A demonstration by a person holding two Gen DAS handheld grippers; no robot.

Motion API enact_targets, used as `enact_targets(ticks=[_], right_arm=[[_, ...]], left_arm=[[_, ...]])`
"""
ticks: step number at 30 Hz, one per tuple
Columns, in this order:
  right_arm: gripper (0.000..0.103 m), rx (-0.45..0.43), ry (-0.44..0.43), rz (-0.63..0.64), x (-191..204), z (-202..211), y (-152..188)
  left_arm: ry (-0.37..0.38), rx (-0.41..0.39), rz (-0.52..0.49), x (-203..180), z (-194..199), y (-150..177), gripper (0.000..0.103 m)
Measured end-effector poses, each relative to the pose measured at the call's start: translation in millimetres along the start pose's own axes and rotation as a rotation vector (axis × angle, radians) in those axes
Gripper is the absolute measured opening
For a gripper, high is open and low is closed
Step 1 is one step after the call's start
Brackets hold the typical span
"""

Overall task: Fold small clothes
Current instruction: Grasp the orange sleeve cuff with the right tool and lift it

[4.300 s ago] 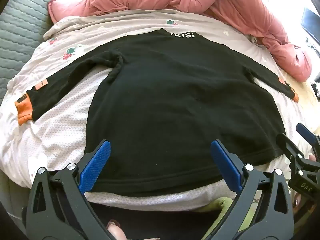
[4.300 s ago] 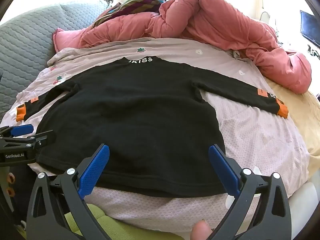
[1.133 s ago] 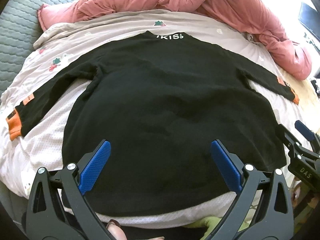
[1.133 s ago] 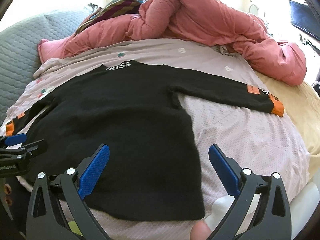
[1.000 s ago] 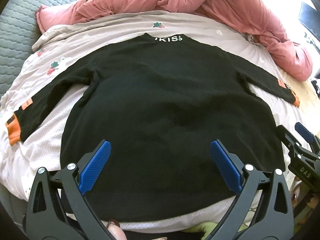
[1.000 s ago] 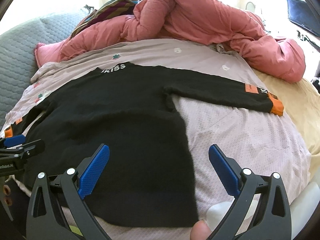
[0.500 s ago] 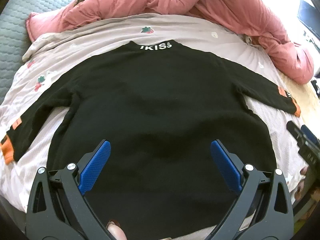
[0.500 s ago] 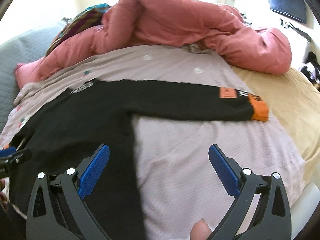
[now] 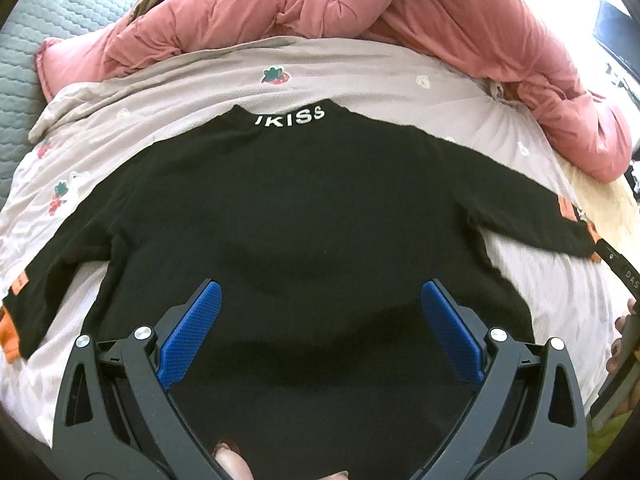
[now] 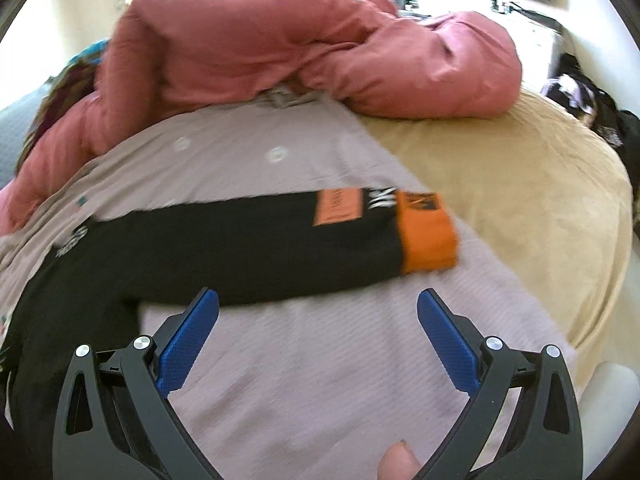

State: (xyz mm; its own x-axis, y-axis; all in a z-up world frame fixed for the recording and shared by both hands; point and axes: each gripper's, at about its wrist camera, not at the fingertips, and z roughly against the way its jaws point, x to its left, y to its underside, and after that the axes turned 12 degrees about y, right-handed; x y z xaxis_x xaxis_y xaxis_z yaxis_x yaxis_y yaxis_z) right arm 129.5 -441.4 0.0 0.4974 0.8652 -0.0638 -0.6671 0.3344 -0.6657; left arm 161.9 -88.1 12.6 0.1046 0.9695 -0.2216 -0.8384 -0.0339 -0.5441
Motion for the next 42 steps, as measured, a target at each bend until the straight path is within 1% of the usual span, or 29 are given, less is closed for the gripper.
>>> enact_targets(ticks=[6,8,11,14,16,18,19,20,21,23,25,27,28,29,31,32,33,34,35,37,42], right_arm=[[0.099,0.019,0.061,-0.025,-21,-24,-22],[0.099,0.033,0.047,-0.035,-27,-33,-29],[0.099,0.047,0.052,-0.056,-38,-42,-41],[0.099,0.058,0.017,-0.069,-45,-51,-53],[0.099,0.084,0.019,-0.070,-48,-60,-59],[0.098,0.122,-0.010,-0.070,-49,-71,-61],[0.092,0.135,-0.025,-0.071,-49,-75,-62],[0.079,0.146,-0.037,-0.069,-49,-79,-62],[0.073,0.162,-0.045,-0.069,-49,-84,-61],[0.072,0.187,-0.048,-0.077,-52,-93,-59],[0.072,0.190,-0.023,-0.068,-54,-98,-58],[0.069,0.200,-0.014,-0.063,-56,-105,-57],[0.065,0.213,-0.023,-0.067,-57,-110,-56],[0.057,0.224,-0.033,-0.072,-58,-115,-56],[0.055,0.247,-0.039,-0.082,-59,-124,-54],[0.049,0.248,-0.036,-0.082,-58,-125,-54],[0.046,0.236,-0.037,-0.077,-57,-122,-54],[0.032,0.210,-0.045,-0.061,-55,-115,-55],[0.026,0.185,-0.058,-0.043,-52,-108,-57],[0.023,0.143,-0.056,-0.021,-46,-94,-60],[0.021,0.065,-0.142,0.021,-19,-53,-70]], left_arm=[[0.018,0.010,-0.025,-1,-11,-19,0.094],[0.017,0.013,-0.024,-1,-14,-25,0.094],[-0.006,0.003,-0.030,-1,-18,-34,0.094],[-0.019,-0.022,-0.022,1,-17,-42,0.094],[-0.023,-0.030,-0.012,3,-18,-47,0.094],[-0.012,-0.021,-0.002,6,-22,-49,0.094],[-0.010,-0.015,0.002,7,-23,-50,0.094],[-0.010,-0.010,0.008,9,-26,-51,0.094],[-0.010,-0.009,0.011,10,-28,-52,0.094],[-0.017,-0.010,0.017,12,-31,-53,0.094],[-0.026,-0.010,0.018,15,-37,-54,0.094],[-0.028,-0.015,0.027,18,-42,-54,0.094],[-0.025,-0.015,0.033,21,-44,-54,0.094],[-0.021,-0.015,0.040,23,-47,-53,0.094],[-0.017,-0.017,0.056,29,-52,-50,0.094],[-0.012,-0.017,0.061,31,-54,-49,0.094],[-0.005,-0.016,0.064,32,-56,-47,0.094],[0.000,-0.015,0.062,34,-57,-45,0.094],[0.000,-0.016,0.060,35,-57,-44,0.094],[0.003,-0.025,0.051,38,-56,-43,0.094],[0.017,-0.047,0.047,48,-51,-42,0.094]])
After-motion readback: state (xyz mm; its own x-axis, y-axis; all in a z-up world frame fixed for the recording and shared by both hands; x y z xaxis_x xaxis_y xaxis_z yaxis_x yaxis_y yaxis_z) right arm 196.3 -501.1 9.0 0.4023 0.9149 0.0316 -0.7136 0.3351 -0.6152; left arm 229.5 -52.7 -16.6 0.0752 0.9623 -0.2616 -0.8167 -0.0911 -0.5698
